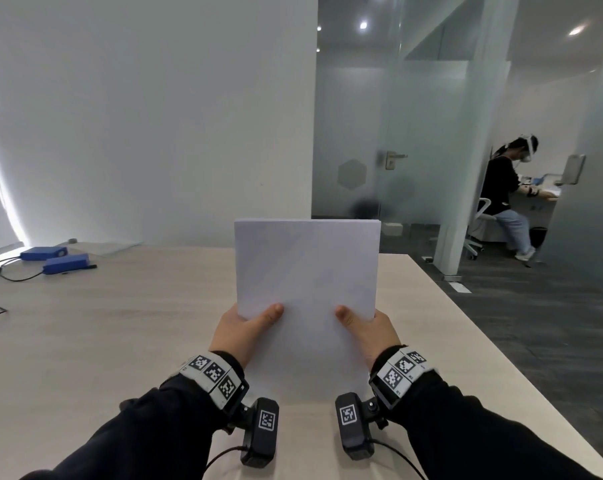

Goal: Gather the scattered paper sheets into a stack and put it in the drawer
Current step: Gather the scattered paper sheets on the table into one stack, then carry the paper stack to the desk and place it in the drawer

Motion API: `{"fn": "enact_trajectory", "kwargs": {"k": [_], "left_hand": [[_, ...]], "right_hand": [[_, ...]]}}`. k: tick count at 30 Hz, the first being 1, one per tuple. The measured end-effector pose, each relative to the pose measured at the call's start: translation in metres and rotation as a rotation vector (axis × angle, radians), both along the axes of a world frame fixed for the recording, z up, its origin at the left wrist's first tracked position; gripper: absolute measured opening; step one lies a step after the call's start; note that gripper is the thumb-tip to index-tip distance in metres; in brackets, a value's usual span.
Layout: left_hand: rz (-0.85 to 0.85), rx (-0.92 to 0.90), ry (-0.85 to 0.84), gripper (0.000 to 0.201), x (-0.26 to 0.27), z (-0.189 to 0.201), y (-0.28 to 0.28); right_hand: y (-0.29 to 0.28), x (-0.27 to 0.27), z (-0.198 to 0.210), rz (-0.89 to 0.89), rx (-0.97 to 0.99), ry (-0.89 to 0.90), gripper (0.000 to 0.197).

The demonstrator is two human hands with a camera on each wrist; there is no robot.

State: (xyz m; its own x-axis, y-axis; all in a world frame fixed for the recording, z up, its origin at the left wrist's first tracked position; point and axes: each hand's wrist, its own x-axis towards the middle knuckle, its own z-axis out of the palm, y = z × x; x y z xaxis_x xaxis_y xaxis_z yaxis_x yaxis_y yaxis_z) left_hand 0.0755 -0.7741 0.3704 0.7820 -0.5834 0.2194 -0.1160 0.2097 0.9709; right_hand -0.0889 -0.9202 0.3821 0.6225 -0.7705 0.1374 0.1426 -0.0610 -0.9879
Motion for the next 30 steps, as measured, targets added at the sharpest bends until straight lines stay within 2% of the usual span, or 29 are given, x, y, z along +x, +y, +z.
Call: {"fn": "enact_trajectory", "kwargs": {"k": [4, 8, 10, 13, 18, 20, 24, 27, 30], "left_hand": [[-0.010, 0.027, -0.005, 0.070, 0.003, -0.001, 0.003], [-0.001, -0.003, -0.035, 0.063, 0.002, 0.005, 0.003], [-0.003, -0.018, -0.040, 0.060, 0.002, 0.005, 0.005], [-0.036, 0.005, -0.035, 0.069, 0.002, 0.001, 0.011], [-0.086, -0.013, 0.045, 0.068, 0.006, 0.005, 0.023], [-0.065, -0.019, 0.043, 0.066, 0.009, 0.010, 0.030], [-0.011, -0.014, 0.025, 0.065, 0.016, 0.018, 0.059], [0.057, 0.008, -0.012, 0.059, 0.020, 0.024, 0.092], [0.150, 0.032, -0.045, 0.052, 0.025, 0.033, 0.135]], "right_hand": [[0.000, -0.002, 0.001, 0.010, -0.015, 0.005, 0.089], [0.005, -0.004, 0.009, 0.048, 0.004, -0.048, 0.080], [0.007, -0.003, 0.008, 0.056, 0.016, -0.071, 0.086], [0.008, -0.004, 0.003, 0.064, 0.033, -0.091, 0.097], [0.013, -0.003, 0.009, 0.094, 0.020, -0.098, 0.092], [0.018, 0.001, 0.015, 0.095, -0.005, -0.099, 0.082], [0.035, 0.013, 0.026, 0.129, -0.013, -0.100, 0.042], [0.053, 0.029, 0.027, 0.167, -0.015, -0.077, 0.032], [0.080, 0.055, 0.030, 0.236, -0.021, -0.067, 0.033]]}}
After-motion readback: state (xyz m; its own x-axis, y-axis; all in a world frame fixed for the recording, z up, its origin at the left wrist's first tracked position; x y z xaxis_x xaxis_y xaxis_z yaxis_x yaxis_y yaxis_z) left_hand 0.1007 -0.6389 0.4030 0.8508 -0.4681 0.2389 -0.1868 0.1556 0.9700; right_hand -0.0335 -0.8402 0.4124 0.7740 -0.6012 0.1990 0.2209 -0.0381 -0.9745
